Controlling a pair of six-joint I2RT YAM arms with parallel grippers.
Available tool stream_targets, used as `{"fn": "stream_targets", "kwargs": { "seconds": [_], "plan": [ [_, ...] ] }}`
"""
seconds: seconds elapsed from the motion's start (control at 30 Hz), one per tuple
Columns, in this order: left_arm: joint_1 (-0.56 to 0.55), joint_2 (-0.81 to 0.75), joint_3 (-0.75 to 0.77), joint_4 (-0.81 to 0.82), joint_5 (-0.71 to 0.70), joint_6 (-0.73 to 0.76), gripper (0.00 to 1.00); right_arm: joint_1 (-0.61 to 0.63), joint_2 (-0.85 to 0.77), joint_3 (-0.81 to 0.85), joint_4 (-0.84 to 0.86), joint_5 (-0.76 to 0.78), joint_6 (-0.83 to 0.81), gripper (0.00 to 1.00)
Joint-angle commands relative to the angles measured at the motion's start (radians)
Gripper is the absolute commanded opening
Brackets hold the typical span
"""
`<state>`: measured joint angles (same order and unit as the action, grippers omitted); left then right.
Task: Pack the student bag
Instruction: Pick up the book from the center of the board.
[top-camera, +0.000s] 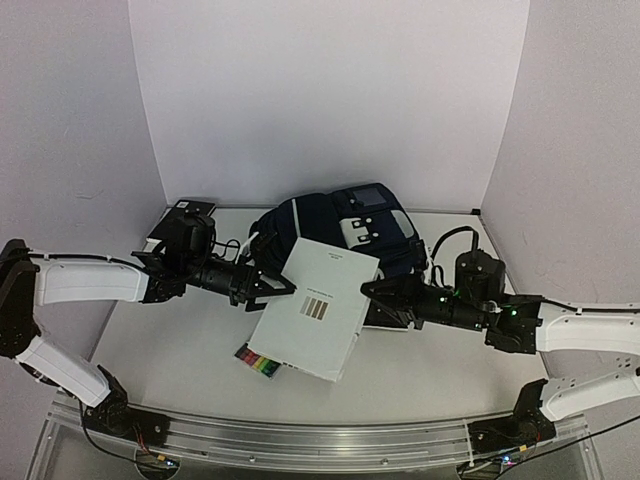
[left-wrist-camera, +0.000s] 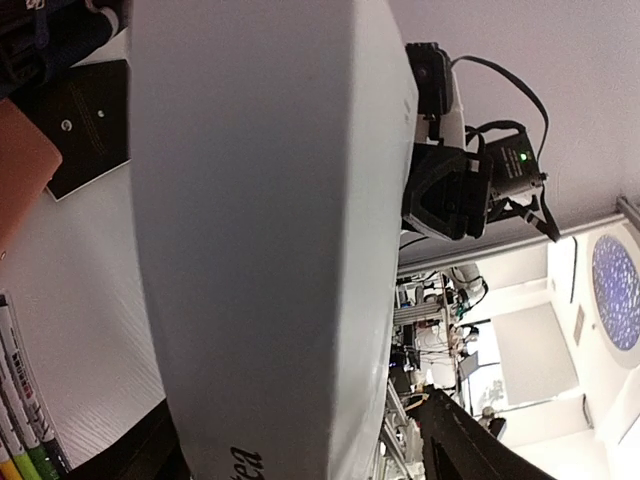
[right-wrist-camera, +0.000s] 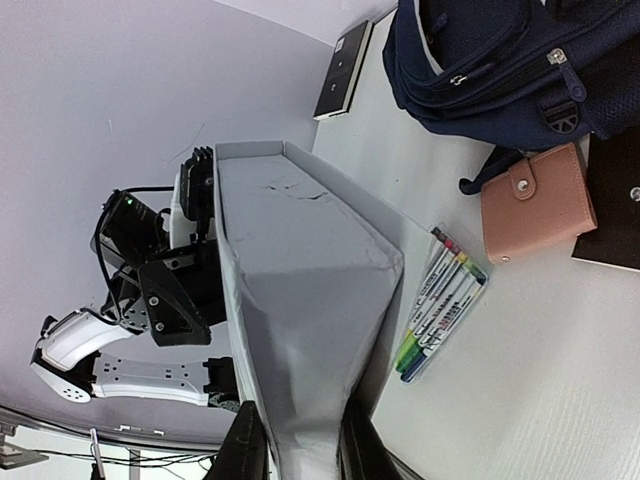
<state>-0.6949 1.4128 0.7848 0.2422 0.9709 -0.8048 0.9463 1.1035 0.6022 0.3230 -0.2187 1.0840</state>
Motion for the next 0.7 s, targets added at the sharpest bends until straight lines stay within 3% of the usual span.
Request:
{"fn": "stream_targets", "kwargs": {
  "seconds": [0.0,0.1,0.17,0.3,0.37,0.5,0.67],
  "plan": [
    [-0.003,0.002,-0.027,0.2,0.1,-0.078,0.65,0.005,0.027,0.047,0.106,-0.018,-0.014,0.0],
    [-0.002,0.013,-0.034,0.217,0.09,-0.091,0.49,0.005,0.052,0.059,0.105,-0.018,-0.026,0.0],
    [-0.001,0.013,-0.041,0.226,0.07,-0.097,0.45,0.006,0.063,0.062,0.104,-0.009,-0.035,0.02],
    [0.016,0.007,-0.032,0.181,0.01,-0.098,0.34,0.005,0.064,0.077,0.071,0.042,-0.072,0.16],
    [0.033,-0.001,-0.024,0.159,-0.016,-0.106,0.29,0.005,0.068,0.104,0.021,0.072,-0.108,0.29],
    [0.1,-0.022,-0.002,0.113,-0.05,-0.133,0.27,0.005,0.105,0.209,-0.116,0.127,-0.213,0.75],
    [0.261,-0.053,0.079,-0.022,-0.081,-0.113,0.26,0.003,0.211,0.422,-0.333,0.272,-0.38,0.94]
  ]
}}
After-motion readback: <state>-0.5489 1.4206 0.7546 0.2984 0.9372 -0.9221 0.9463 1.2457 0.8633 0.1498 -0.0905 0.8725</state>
